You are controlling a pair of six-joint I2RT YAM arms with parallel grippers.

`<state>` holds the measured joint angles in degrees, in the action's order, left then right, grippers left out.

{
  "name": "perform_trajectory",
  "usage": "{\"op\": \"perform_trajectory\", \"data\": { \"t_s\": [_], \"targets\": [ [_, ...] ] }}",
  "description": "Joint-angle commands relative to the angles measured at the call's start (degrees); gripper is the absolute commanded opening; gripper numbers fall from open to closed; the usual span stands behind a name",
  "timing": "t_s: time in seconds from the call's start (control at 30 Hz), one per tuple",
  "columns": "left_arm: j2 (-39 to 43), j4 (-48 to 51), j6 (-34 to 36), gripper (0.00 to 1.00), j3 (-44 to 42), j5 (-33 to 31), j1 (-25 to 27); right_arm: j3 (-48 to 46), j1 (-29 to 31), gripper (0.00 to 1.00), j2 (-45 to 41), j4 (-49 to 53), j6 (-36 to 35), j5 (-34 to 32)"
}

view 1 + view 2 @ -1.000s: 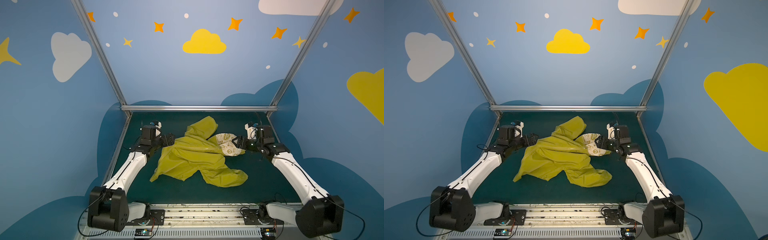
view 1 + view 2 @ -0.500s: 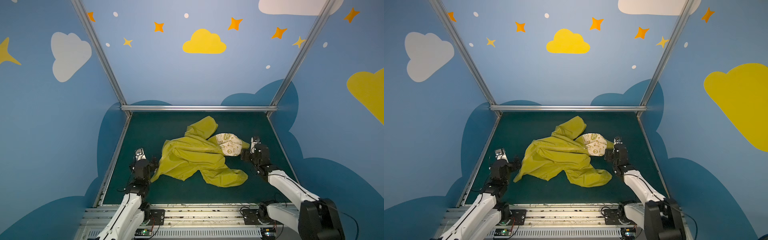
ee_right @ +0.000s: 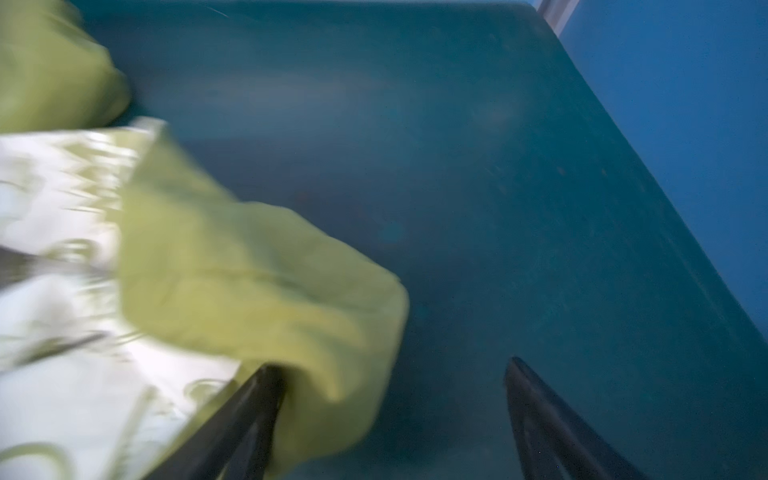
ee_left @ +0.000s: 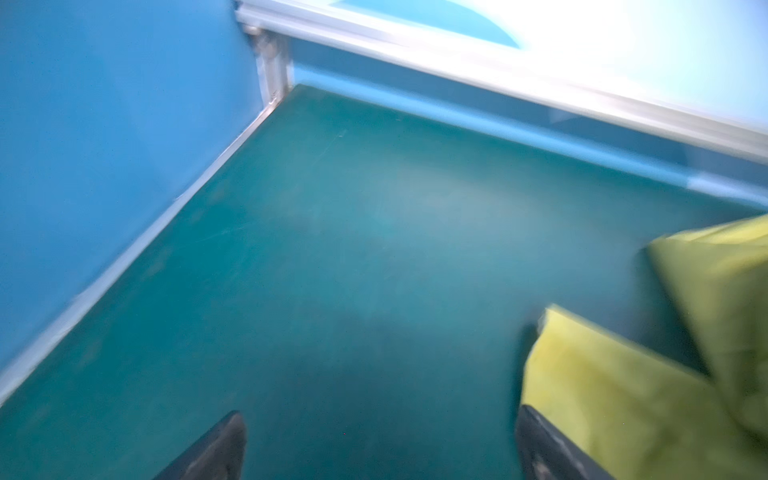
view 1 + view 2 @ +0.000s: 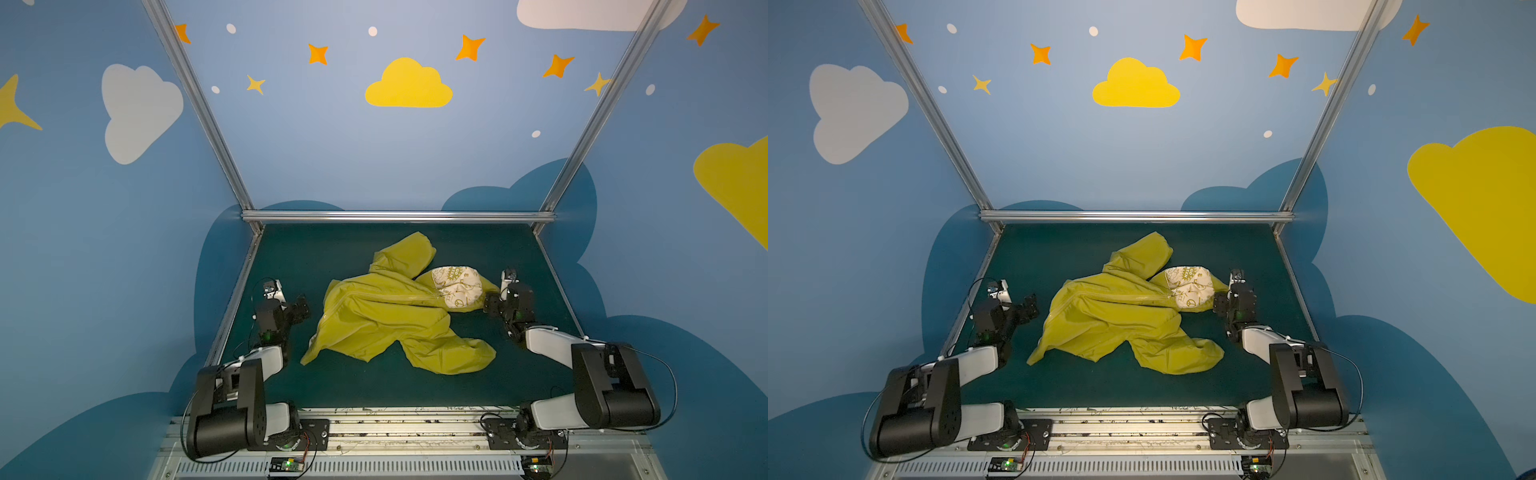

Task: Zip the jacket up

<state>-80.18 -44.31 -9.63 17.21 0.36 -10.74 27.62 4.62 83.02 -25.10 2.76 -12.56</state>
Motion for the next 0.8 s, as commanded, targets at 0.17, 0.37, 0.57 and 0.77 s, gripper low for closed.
{"op": "perform_trajectory", "data": {
  "t_s": [0.17,0.37,0.57,0.77],
  "targets": [
    [-7.67,-0.26,8.87,0.99,6.46,3.94,7.40,1.85,-1.56,0.93,-0.19,-1.48,3.36,3.18],
    [-7.71,-0.54,8.76,0.99,6.49,3.78,7.36,1.87,-1.52,0.93,-0.14,-1.38,3.38,3.08],
    [-7.72,-0.42,8.75,0.99,6.48,3.77,7.38,2.63,-1.37,0.93,0.26,-0.43,3.30,3.15],
    [-7.55,-0.59,8.77,0.99,6.36,3.79,7.40,2.02,-1.37,0.93,-0.19,-1.25,3.04,3.31]
  ]
}}
